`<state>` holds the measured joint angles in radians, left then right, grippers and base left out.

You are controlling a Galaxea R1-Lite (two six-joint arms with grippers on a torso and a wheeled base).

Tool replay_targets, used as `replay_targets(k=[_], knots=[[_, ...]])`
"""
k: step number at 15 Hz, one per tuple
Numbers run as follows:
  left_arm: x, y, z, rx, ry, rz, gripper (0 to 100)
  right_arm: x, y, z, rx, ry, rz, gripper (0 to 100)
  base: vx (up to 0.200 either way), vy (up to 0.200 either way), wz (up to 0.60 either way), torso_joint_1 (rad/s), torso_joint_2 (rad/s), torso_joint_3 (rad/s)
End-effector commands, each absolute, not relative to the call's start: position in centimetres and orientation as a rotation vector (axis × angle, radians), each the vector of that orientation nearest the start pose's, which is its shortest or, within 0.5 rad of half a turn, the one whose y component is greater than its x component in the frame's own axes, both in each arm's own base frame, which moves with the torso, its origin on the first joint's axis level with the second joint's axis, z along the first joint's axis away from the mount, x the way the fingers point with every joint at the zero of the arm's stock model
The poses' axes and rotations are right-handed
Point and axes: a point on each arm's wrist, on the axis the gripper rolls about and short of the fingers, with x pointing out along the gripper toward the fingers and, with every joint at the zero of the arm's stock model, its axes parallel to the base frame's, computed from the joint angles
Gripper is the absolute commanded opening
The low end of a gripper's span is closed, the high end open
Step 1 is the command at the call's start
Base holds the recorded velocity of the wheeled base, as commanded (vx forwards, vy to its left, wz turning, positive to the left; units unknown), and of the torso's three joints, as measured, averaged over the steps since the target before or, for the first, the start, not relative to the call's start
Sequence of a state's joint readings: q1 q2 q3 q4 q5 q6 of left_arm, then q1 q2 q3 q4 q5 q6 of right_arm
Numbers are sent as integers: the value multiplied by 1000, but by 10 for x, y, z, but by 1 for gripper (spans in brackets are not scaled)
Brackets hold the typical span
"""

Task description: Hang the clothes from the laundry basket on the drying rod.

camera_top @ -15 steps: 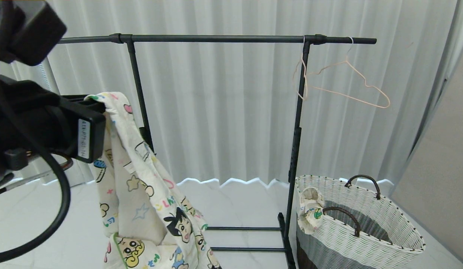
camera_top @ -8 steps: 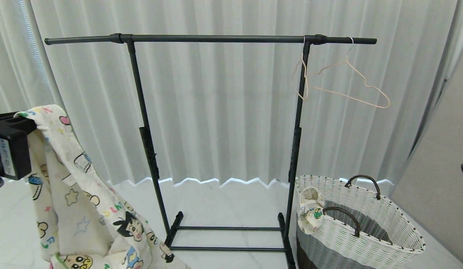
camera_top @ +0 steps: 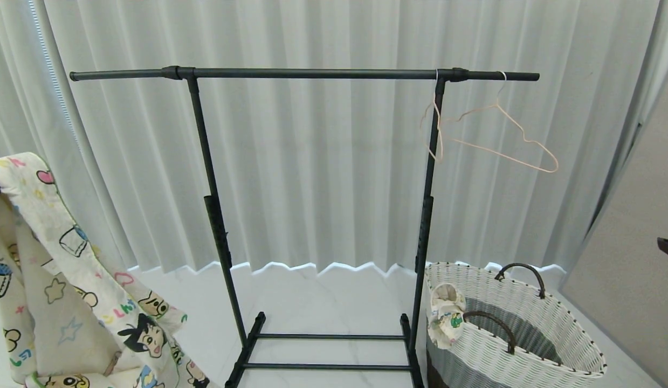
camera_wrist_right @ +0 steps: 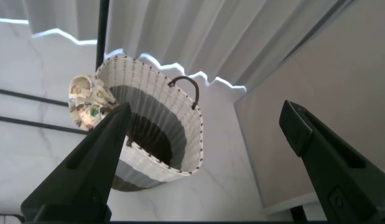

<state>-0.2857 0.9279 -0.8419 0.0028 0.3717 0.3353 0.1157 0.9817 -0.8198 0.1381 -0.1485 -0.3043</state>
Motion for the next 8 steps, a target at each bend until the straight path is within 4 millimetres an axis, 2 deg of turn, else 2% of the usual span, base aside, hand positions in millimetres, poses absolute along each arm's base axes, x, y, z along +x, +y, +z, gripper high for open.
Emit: replay_targets(k=[1,5,8], knots=[[95,-19,292,361,88,74,0,116,10,266,-343,299,14,100,0,0,0,232,-466,-227],[89,-17,281,366,102,70,0,108,9,269,-348,270,12,100,0,0,0,107,-474,-240],[92,-18,278,372,120,67,0,105,9,270,-347,262,17,100,0,0,0,357,-468,-246]])
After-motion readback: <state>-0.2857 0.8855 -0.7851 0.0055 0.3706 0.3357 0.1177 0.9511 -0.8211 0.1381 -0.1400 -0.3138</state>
